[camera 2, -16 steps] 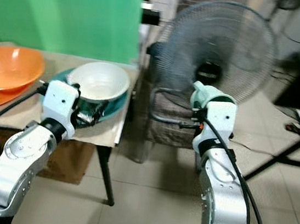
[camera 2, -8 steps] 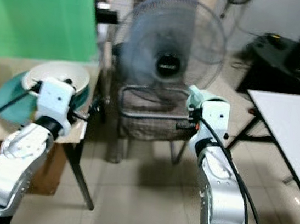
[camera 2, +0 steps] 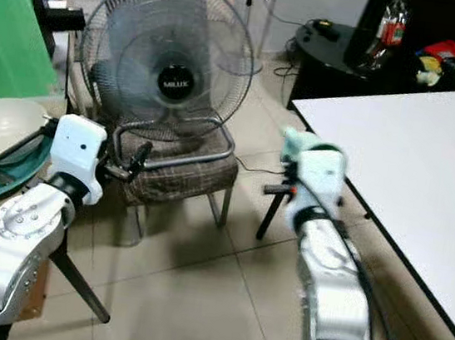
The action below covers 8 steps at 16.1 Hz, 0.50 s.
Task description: Setting the table
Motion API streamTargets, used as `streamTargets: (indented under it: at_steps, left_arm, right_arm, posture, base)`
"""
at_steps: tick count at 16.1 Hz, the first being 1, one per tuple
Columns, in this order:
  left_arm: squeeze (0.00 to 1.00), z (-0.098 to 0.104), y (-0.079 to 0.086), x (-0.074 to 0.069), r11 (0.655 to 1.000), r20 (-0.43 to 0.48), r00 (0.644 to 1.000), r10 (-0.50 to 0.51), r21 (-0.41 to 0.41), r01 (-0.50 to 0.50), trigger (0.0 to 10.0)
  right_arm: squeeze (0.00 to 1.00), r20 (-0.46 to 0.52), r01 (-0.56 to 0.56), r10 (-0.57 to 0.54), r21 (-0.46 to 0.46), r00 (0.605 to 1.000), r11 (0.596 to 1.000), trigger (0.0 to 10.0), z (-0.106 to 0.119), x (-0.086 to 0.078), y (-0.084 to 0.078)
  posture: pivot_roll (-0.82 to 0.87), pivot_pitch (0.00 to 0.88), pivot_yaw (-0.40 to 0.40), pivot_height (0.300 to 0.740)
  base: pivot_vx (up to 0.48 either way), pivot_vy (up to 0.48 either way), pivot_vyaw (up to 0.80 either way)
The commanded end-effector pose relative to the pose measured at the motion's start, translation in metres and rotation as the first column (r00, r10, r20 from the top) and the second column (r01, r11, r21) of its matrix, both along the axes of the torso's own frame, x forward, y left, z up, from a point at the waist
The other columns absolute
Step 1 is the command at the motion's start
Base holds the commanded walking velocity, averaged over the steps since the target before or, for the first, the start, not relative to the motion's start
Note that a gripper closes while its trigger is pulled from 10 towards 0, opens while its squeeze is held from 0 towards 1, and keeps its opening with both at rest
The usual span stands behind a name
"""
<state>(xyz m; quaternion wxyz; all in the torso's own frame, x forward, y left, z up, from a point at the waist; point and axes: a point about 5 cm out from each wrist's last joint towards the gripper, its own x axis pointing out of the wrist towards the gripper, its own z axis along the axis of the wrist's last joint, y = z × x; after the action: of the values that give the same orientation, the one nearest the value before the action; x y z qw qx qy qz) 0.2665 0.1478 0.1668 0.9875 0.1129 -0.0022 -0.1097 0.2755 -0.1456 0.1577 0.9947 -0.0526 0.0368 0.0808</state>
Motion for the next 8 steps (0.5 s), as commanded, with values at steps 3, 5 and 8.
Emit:
streamTargets:
  at_steps: [3, 5, 8]
  left_arm:
    - [0.0, 0.0003, 0.0039, 0.0039, 1.0, -0.01, 1.0, 0.008, -0.003, -0.008, 10.0]
    - [0.0, 0.0005, 0.006, 0.0055, 1.0, -0.007, 1.0, 0.019, -0.002, -0.019, 10.0]
    - [0.0, -0.0001, 0.0071, 0.0049, 1.0, -0.01, 1.0, 0.023, -0.008, -0.023, 10.0]
  right_arm:
    - [0.0, 0.044, -0.025, 0.024, 0.018, 0.999, 1.0, 10.0, 0.0082, 0.0002, 0.0058]
    - [0.0, 0.042, -0.024, 0.023, 0.02, 0.999, 1.0, 10.0, 0.0083, 0.0006, 0.0059]
    - [0.0, 0.035, -0.025, 0.024, 0.026, 0.999, 0.999, 10.0, 0.0078, 0.0014, 0.0055]
  posture:
    - [0.06, 0.0, 0.0, 0.74]
    - [0.06, 0.0, -0.004, 0.74]
    - [0.07, 0.0, -0.01, 0.74]
  base:
    - [0.361, 0.0, 0.0]
    - [0.381, 0.0, 0.0]
    - [0.374, 0.0, 0.0]
